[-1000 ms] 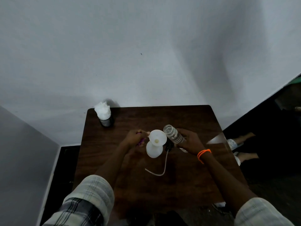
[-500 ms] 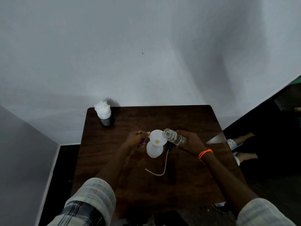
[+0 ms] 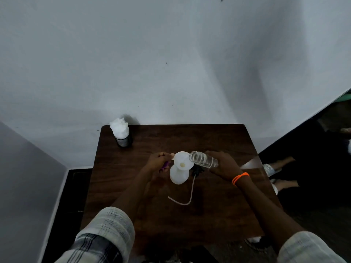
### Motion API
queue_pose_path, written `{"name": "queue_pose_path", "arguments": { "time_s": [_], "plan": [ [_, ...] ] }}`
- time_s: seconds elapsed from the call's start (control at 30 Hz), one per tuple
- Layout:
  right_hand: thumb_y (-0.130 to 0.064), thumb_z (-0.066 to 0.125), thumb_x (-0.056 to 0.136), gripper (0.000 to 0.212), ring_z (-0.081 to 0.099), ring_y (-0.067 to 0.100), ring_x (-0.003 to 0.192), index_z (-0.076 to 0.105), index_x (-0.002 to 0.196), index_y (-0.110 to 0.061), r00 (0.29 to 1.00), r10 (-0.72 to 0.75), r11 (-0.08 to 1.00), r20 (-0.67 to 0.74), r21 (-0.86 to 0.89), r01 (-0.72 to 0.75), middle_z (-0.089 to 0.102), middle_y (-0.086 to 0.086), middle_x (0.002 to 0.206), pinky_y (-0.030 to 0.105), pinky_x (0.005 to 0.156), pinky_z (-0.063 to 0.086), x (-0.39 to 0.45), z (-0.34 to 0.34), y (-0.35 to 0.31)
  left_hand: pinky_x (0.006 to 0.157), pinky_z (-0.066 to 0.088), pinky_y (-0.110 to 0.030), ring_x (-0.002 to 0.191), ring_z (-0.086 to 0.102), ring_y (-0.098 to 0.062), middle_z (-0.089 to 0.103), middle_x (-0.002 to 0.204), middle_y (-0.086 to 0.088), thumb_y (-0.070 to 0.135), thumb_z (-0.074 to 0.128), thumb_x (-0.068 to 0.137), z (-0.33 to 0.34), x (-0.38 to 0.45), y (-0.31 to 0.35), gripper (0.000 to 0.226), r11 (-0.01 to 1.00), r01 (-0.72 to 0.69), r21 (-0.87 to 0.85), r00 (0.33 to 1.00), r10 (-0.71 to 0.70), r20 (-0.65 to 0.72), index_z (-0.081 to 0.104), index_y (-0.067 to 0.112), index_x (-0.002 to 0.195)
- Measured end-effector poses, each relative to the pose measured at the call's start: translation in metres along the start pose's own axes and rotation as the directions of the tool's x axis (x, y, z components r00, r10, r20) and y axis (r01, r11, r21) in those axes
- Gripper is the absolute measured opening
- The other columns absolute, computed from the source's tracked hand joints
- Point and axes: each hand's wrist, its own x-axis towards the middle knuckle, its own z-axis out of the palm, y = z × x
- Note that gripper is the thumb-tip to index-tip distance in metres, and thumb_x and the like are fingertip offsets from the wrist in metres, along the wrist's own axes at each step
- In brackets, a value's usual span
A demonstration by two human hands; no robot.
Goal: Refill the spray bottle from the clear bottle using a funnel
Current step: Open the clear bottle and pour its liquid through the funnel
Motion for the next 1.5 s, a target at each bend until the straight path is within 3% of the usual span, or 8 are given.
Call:
{"name": "queue_pose_path", "arguments": {
  "time_s": [0.23,0.77,1.13,1.3,1.5],
  "plan": [
    [-0.041,0.070,0.077,0.038,0.072,0.017,0.091,0.066,0.113,-0.031,1.000,-0.009,0.997,-0.015,-0.082,0.008,0.075,-0.006,0.100,0.040,0.076,0.058,-0.001,-0.005,-0.005,0.042,0.044,-0.023,0.051,0.052,-0.016,0.061,0.069,-0.008,0.023,0.069,0.093,-0.001,-0.001,-0.001,0.026,1.000,-0.005,-0.004,1.000,0.005,-0.012,0.070,-0.001,0.101],
    [-0.062,0.059,0.082,0.050,0.069,0.016,0.098,0.060,0.126,-0.036,1.000,0.019,0.976,0.020,-0.217,-0.014,0.071,-0.011,0.116,0.043,0.081,0.055,0.001,-0.006,0.001,0.045,0.045,-0.024,0.055,0.053,-0.016,0.061,0.076,-0.010,0.023,0.069,0.093,-0.002,-0.006,-0.001,0.016,1.000,0.002,0.005,1.000,-0.002,0.002,0.071,0.008,0.095],
    [-0.047,0.061,0.081,0.052,0.064,0.020,0.107,0.057,0.132,-0.036,0.996,0.068,0.941,0.065,-0.336,-0.043,0.067,-0.012,0.123,0.042,0.086,0.048,-0.002,-0.011,-0.005,0.042,0.044,-0.020,0.056,0.053,-0.015,0.061,0.078,-0.010,0.021,0.066,0.094,-0.002,-0.010,-0.001,0.023,1.000,0.021,-0.012,1.000,-0.021,-0.006,0.070,0.003,0.108],
    [-0.042,0.064,0.081,0.062,0.057,0.025,0.116,0.053,0.141,-0.032,0.988,0.109,0.923,0.111,-0.379,-0.060,0.060,-0.007,0.137,0.041,0.091,0.039,-0.002,-0.015,-0.013,0.043,0.045,-0.021,0.057,0.054,-0.015,0.062,0.081,-0.011,0.022,0.068,0.093,-0.002,-0.011,-0.001,0.024,1.000,0.016,-0.003,1.000,-0.016,-0.009,0.070,0.002,0.107],
    [-0.039,0.067,0.082,0.061,0.057,0.024,0.115,0.051,0.141,-0.034,0.986,0.119,0.917,0.121,-0.395,-0.062,0.060,-0.009,0.136,0.040,0.089,0.039,-0.001,-0.018,-0.014,0.044,0.046,-0.021,0.058,0.055,-0.016,0.063,0.082,-0.010,0.021,0.066,0.095,-0.002,-0.010,-0.002,0.018,1.000,0.017,0.013,1.000,-0.016,-0.008,0.071,0.007,0.104]
  ]
}}
